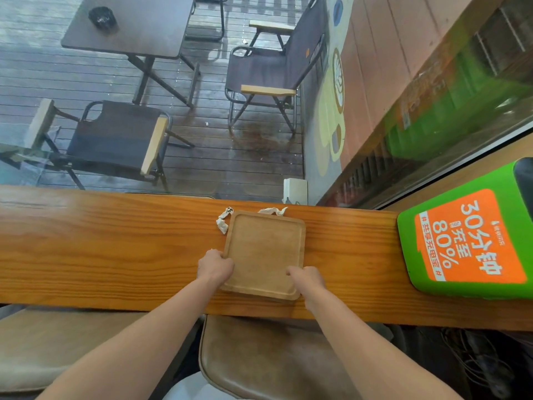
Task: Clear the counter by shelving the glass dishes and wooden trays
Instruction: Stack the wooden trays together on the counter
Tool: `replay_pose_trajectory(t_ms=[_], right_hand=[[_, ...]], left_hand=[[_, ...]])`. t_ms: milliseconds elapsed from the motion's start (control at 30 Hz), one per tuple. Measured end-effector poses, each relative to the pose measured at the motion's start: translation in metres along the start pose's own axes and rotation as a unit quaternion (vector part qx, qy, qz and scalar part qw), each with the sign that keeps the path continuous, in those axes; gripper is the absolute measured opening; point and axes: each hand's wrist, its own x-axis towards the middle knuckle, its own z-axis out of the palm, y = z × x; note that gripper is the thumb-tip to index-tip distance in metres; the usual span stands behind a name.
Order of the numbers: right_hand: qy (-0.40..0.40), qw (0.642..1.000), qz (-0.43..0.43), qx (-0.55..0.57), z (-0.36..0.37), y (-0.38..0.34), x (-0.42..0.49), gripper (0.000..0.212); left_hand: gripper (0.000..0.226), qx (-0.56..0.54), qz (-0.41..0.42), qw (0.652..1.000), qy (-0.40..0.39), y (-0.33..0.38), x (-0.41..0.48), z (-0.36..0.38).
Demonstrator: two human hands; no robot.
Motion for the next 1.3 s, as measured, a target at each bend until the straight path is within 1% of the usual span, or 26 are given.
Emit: replay_pose_trajectory(t_ms=[67, 133, 200, 233, 333, 500, 600, 700, 767, 900, 933, 1000, 1067, 1133, 1233, 1300], right_hand=[[-0.006, 0.999, 0.000, 0.046, -0.003, -0.002, 0.004, 0.055], [0.003, 0.998, -0.010, 0.062, -0.004, -0.005, 0.008, 0.056], [0.023, 0.998, -0.022, 0.055, -0.002, -0.009, 0.011, 0.049], [0.029, 0.998, -0.025, 0.055, -0.001, -0.010, 0.012, 0.043], [0.040, 0.997, -0.025, 0.067, 0.000, -0.012, 0.015, 0.032], [0.032, 0.995, -0.017, 0.094, -0.005, -0.015, 0.019, 0.027], [0.030, 0.995, -0.012, 0.093, -0.009, -0.016, 0.022, 0.026], [0.024, 0.995, -0.004, 0.101, -0.011, -0.013, 0.025, 0.023], [0.024, 0.993, 0.008, 0.113, -0.012, -0.010, 0.028, 0.031], [0.029, 0.991, 0.010, 0.134, -0.014, -0.008, 0.031, 0.043], [0.031, 0.990, 0.009, 0.138, -0.015, -0.008, 0.032, 0.047], [0.039, 0.989, 0.012, 0.142, -0.017, -0.007, 0.035, 0.059], [0.035, 0.988, 0.020, 0.148, -0.018, -0.005, 0.037, 0.066], [0.018, 0.988, 0.023, 0.152, -0.017, -0.004, 0.040, 0.065], [-0.021, 0.987, 0.018, 0.156, -0.020, -0.001, 0.041, 0.052], [-0.044, 0.985, 0.015, 0.166, -0.025, 0.000, 0.040, 0.045]], left_hand=[[0.013, -0.033, -0.003, 0.999, -0.001, 0.001, 0.005, -0.002], [0.016, -0.064, -0.006, 0.998, 0.004, 0.006, 0.008, -0.002], [0.017, -0.080, -0.016, 0.997, 0.005, 0.011, 0.011, -0.001], [0.017, -0.078, -0.021, 0.997, 0.003, 0.012, 0.013, -0.001], [0.026, -0.058, -0.024, 0.998, 0.001, 0.018, 0.015, -0.001], [0.025, -0.050, -0.023, 0.998, -0.020, 0.019, 0.020, -0.007], [0.022, -0.066, -0.029, 0.997, -0.032, 0.021, 0.022, -0.010], [0.023, -0.089, -0.043, 0.994, -0.052, 0.015, 0.024, -0.012], [0.028, -0.121, -0.061, 0.989, -0.063, 0.010, 0.025, -0.013], [0.016, -0.176, -0.083, 0.978, -0.080, 0.006, 0.028, -0.015], [0.018, -0.184, -0.087, 0.975, -0.085, 0.005, 0.029, -0.015], [0.034, -0.201, -0.099, 0.970, -0.097, 0.004, 0.030, -0.016], [0.050, -0.211, -0.107, 0.965, -0.116, 0.003, 0.029, -0.016], [0.050, -0.198, -0.106, 0.965, -0.139, 0.004, 0.027, -0.017], [0.043, -0.175, -0.114, 0.962, -0.178, 0.009, 0.023, -0.018], [0.042, -0.175, -0.115, 0.958, -0.194, 0.012, 0.022, -0.020]])
